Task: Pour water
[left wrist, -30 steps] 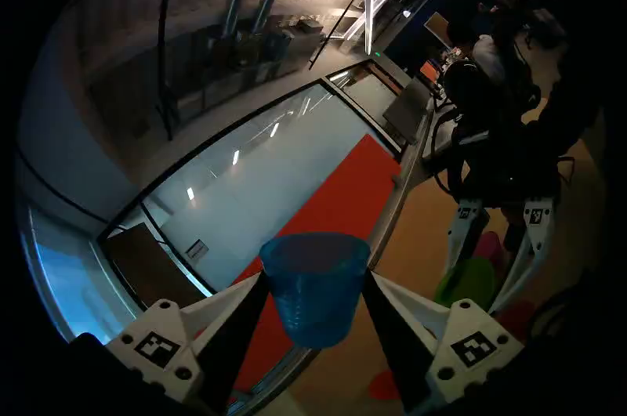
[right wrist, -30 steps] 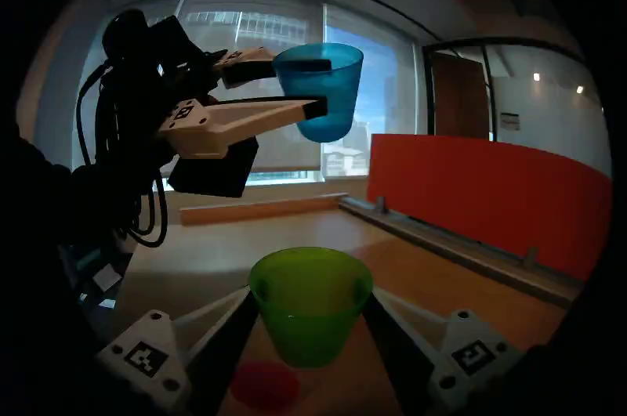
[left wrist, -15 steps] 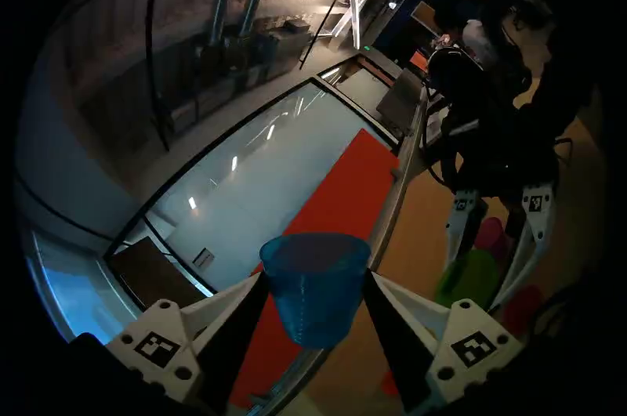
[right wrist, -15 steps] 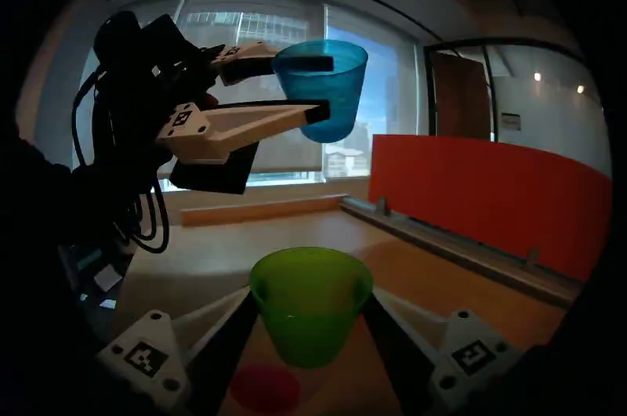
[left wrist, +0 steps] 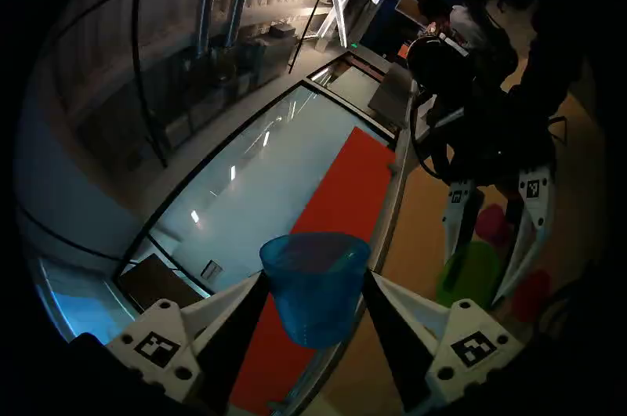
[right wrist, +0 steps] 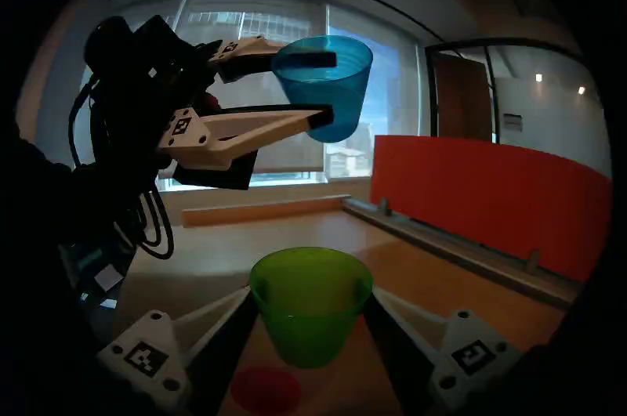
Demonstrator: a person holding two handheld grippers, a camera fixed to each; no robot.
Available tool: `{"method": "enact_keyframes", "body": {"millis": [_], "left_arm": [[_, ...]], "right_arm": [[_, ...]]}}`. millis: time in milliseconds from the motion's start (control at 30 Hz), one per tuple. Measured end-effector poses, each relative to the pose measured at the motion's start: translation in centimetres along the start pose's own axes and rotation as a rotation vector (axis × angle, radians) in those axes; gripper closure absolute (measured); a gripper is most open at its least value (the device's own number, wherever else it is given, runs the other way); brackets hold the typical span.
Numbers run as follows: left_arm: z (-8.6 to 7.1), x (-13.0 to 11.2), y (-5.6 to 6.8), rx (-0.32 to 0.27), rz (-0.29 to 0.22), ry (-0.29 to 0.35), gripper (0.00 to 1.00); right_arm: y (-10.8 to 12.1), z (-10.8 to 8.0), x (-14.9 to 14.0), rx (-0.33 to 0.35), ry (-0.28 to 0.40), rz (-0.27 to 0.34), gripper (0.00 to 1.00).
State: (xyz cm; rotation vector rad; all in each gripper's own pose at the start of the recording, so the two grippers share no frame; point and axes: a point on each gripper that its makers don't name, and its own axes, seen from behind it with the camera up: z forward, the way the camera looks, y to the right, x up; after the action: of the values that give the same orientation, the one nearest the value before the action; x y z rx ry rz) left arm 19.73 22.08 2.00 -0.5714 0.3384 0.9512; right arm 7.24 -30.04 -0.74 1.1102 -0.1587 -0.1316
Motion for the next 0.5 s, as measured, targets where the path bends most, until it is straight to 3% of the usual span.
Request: {"method": "enact_keyframes", "body": {"millis": [500], "left_arm": [[0.2, 0.0, 0.87, -0.01, 0.077, -0.004, 0.17]], "right_arm": [[0.05, -0.03, -0.08, -0.001, 0.0, -0.002, 0.11]]}}
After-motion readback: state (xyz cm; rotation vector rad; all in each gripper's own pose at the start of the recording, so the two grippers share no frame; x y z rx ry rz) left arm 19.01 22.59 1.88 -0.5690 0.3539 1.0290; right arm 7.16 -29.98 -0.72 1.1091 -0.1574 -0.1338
